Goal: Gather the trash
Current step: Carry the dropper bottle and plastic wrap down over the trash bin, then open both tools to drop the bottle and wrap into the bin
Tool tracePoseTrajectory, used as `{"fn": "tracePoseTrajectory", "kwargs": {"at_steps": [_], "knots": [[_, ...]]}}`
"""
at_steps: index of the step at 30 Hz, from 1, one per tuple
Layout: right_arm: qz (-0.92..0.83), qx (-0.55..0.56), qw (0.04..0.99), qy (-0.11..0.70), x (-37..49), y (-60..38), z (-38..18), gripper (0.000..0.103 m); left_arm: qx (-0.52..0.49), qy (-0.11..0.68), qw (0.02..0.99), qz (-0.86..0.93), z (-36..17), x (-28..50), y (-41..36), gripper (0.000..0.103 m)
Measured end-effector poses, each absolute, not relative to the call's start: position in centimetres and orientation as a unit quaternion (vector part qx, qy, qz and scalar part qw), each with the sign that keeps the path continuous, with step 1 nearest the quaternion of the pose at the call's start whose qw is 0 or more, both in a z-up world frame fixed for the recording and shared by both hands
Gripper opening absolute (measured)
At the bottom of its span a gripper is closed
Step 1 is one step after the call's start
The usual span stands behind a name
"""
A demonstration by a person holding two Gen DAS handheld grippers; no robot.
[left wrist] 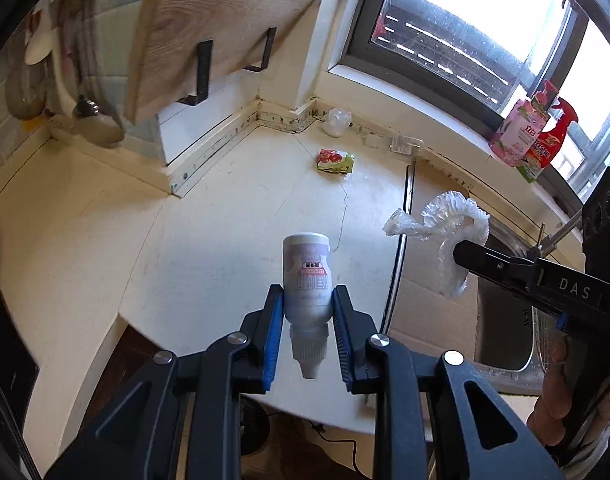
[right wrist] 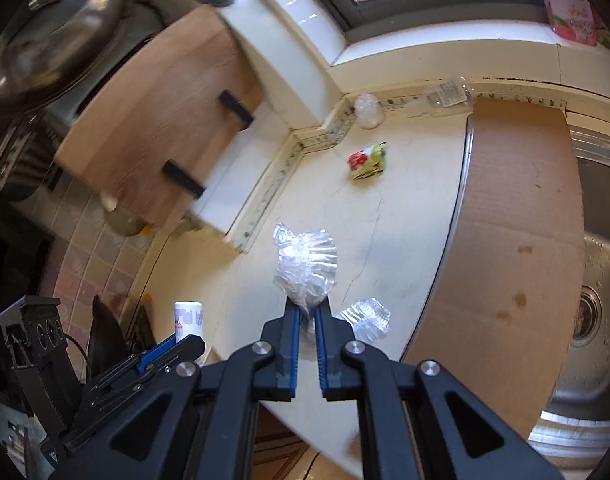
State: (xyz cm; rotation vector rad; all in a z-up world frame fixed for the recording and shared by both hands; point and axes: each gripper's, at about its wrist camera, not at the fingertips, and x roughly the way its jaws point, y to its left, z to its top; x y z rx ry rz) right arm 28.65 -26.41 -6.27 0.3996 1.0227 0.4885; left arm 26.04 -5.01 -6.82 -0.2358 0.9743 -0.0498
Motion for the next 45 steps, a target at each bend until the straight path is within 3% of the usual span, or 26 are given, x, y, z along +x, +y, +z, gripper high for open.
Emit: {"fn": "tracePoseTrajectory", "kwargs": {"at_steps": [9,16,28,35,43,45], "knots": [[0.276,0.152,0.815,0.486,15.5,-21.7,-6.1,0.007,-0.147,0.481,0.864,-0.01,-8.7,13.7,0.6,0.023],[0.273,0.09,0.78,0.556,9.4,-17.4,-12.3,0.007,-0.172,0.538,0.825,-0.004,-15.1,7.9,3.2,0.023],[0.209,0.023,0.698,0.685,8.0,-13.0,-33.7,0.007,-0.189,0.654,0.732,0.027,-35.4,4.8,5.6,0.023],[0.181,0.017,0.664,0.726,8.8,-12.4,-45.8,0.007,-0.194,0.683,0.703,0.044,-47.3,6.3,5.7,0.023],[0.163,0.003,0.65,0.742,10.9,-12.1,-54.5,0.009,-0.228,0.692,0.684,0.038,-57.0,8.3,6.5,0.023],[0.158,0.009,0.646,0.747,11.7,-12.0,-56.0,0.009,-0.23,0.693,0.682,0.042,-58.4,8.7,7.1,0.028]]}}
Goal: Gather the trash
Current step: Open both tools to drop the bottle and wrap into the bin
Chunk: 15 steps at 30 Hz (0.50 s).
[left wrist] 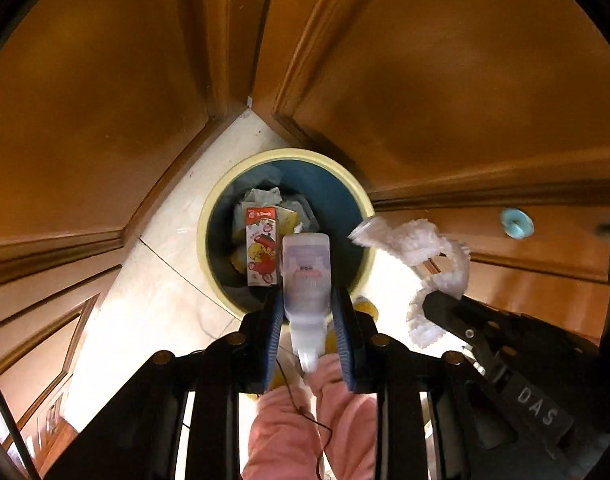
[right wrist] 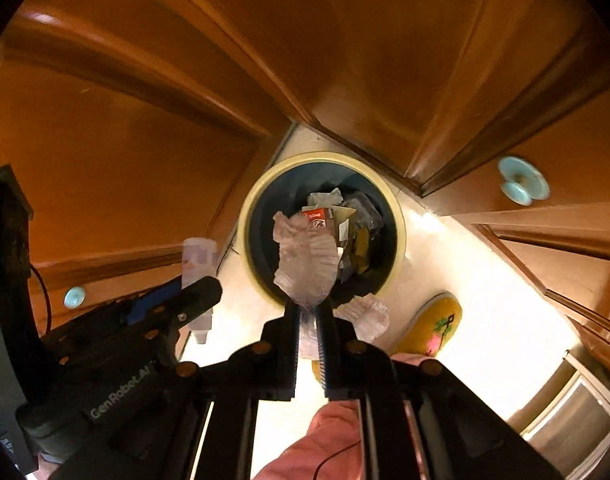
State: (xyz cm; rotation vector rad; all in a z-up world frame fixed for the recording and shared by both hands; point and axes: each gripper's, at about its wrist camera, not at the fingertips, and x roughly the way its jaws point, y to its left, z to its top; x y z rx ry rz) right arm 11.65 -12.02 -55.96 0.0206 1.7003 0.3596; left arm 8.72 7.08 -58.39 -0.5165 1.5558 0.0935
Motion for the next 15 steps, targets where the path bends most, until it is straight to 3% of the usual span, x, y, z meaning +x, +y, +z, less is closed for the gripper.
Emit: {"fn": "tracePoseTrajectory", "kwargs": {"at_steps": [4,11,15], "knots": [[0.151,0.009,0.632,0.76,12.8,-11.5,-58.2,0.011,-0.225,0.69,0.685,0.06,-59.1,8.7,8.4,0.057],[0.153,-0.001,0.631,0.761,13.0,-10.4,-57.9,0.029,-0.211,0.689,0.689,0.076,-58.3,7.6,9.8,0.061],[0.165,-0.01,0.626,0.762,12.4,-10.0,-56.6,0.03,-0.2,0.683,0.697,0.084,-56.5,7.0,9.6,0.064]]}}
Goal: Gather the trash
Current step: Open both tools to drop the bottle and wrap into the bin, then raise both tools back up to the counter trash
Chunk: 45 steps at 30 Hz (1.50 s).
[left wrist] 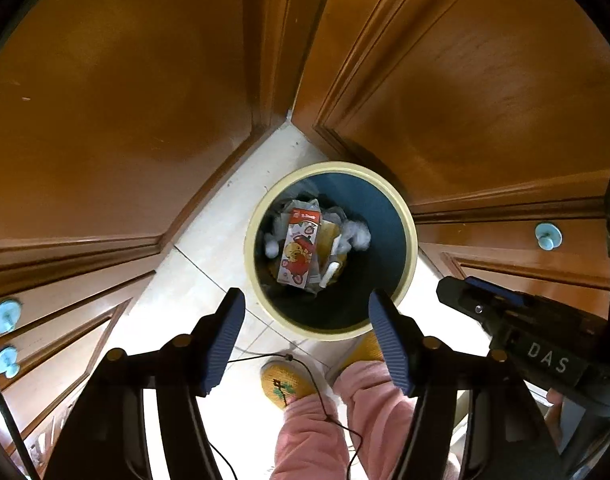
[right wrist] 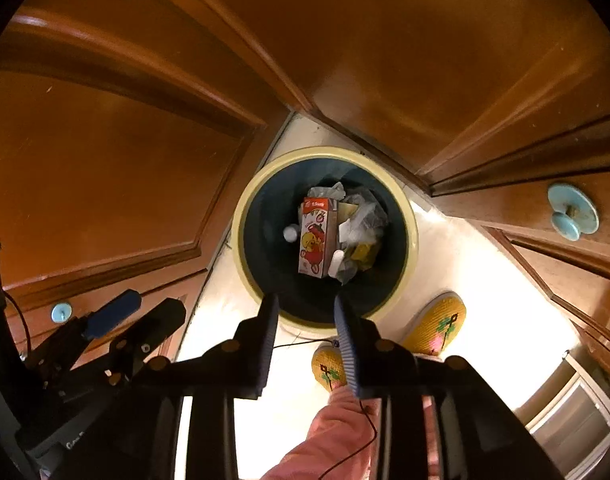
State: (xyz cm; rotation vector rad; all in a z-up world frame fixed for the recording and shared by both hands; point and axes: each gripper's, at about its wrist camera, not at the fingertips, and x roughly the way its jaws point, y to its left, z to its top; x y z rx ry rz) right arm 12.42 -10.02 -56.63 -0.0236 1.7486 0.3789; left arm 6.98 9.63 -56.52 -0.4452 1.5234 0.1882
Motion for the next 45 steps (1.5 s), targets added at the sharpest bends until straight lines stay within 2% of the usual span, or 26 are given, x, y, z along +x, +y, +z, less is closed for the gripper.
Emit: {"fn": "tracePoseTrajectory", "kwargs": {"at_steps": [8,13,19,22,29,33,36,45], "knots": [[0.183,-0.007,0.63,0.755,11.4,-10.1,-50.7,0.03,-0.195,0.665,0.715,0.098,-49.4,6.4,9.2,0.064],[0.198,0.003,0.656,0.729,11.1,-11.4,-42.7,0.03,-0.172,0.641,0.741,0.102,-41.7,6.0,9.0,0.072],[0.208,0.002,0.697,0.687,10.8,-13.2,-32.6,0.03,-0.139,0.601,0.783,0.081,-31.2,6.1,7.6,0.073],[0.212,0.007,0.715,0.666,10.7,-14.4,-27.3,0.03,-0.115,0.57,0.811,0.061,-25.6,6.6,6.3,0.082],[0.207,0.012,0.784,0.585,10.3,-17.6,-13.7,0.03,-0.072,0.476,0.877,0.006,-13.1,7.1,2.9,0.089],[0.191,0.018,0.815,0.547,10.7,-19.8,-8.4,0.03,-0.05,0.426,0.903,-0.017,-7.8,7.4,1.5,0.096],[0.176,0.026,0.834,0.522,11.1,-21.4,-4.6,0.03,-0.043,0.39,0.919,-0.029,-4.3,7.8,1.0,0.101],[0.126,0.046,0.878,0.46,13.8,-25.4,4.5,0.032,-0.05,0.34,0.937,-0.054,2.7,10.9,-0.7,0.102]]}}
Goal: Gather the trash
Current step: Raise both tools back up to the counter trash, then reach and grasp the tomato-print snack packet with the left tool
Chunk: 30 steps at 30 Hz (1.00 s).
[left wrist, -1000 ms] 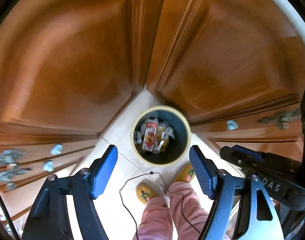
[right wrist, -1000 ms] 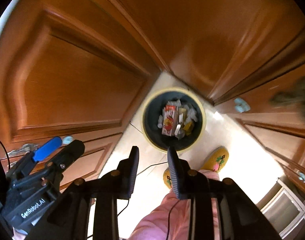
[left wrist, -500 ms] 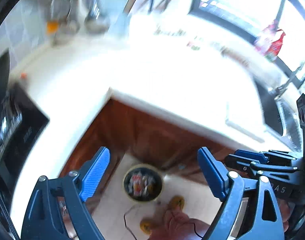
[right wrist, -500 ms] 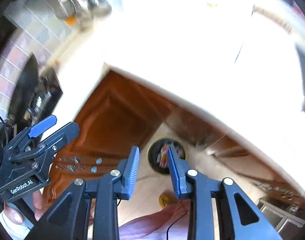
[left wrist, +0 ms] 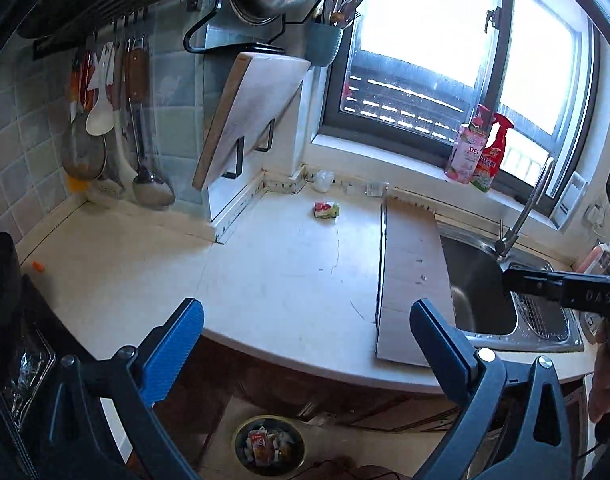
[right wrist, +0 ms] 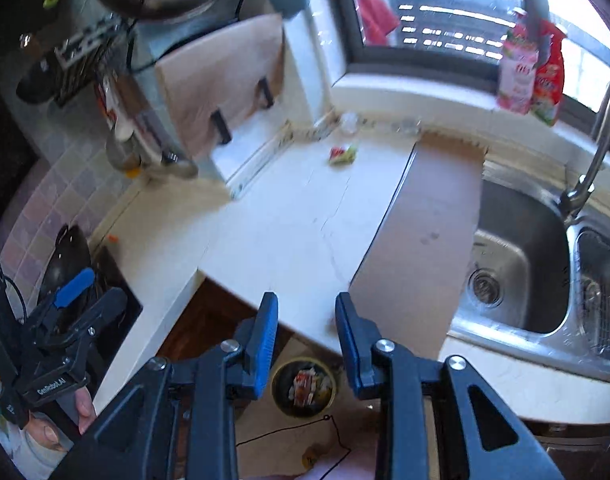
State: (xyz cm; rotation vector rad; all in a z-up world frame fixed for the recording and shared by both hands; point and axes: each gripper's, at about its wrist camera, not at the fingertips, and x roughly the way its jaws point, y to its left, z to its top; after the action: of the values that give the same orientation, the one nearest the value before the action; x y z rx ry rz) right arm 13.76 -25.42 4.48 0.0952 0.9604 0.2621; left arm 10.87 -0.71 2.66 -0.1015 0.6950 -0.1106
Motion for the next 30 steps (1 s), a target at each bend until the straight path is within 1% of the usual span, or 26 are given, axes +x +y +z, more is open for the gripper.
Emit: {"fn": "tracePoseTrajectory", "kwargs": {"at_steps": [1,3,6,10,15,22,30], "knots": [[0.121,0.044,0.882,0.453,14.5,-25.8,5.5,0.034,-0.051,0.338,0.938,-0.055,3.0,11.4,-1.1,0.102],[0.119,0.041,0.888,0.442,15.9,-26.9,7.2,0.046,-0.057,0.334,0.939,-0.054,3.9,12.3,-1.5,0.102],[0.123,0.035,0.897,0.423,18.9,-27.6,9.5,0.055,-0.066,0.333,0.939,-0.05,4.0,14.6,-1.8,0.102],[0.133,0.032,0.903,0.407,23.7,-27.7,10.9,0.056,-0.071,0.34,0.937,-0.03,3.6,18.6,-2.2,0.102],[0.149,0.039,0.899,0.41,30.0,-28.8,10.1,0.056,-0.073,0.373,0.925,-0.006,2.3,24.9,-3.3,0.102],[0.158,0.064,0.88,0.443,38.3,-30.7,6.8,0.056,-0.062,0.403,0.913,0.012,0.3,32.6,-5.3,0.102],[0.155,0.12,0.852,0.485,47.4,-33.0,1.4,0.056,-0.025,0.43,0.902,0.022,-2.9,40.7,-8.4,0.102]]}}
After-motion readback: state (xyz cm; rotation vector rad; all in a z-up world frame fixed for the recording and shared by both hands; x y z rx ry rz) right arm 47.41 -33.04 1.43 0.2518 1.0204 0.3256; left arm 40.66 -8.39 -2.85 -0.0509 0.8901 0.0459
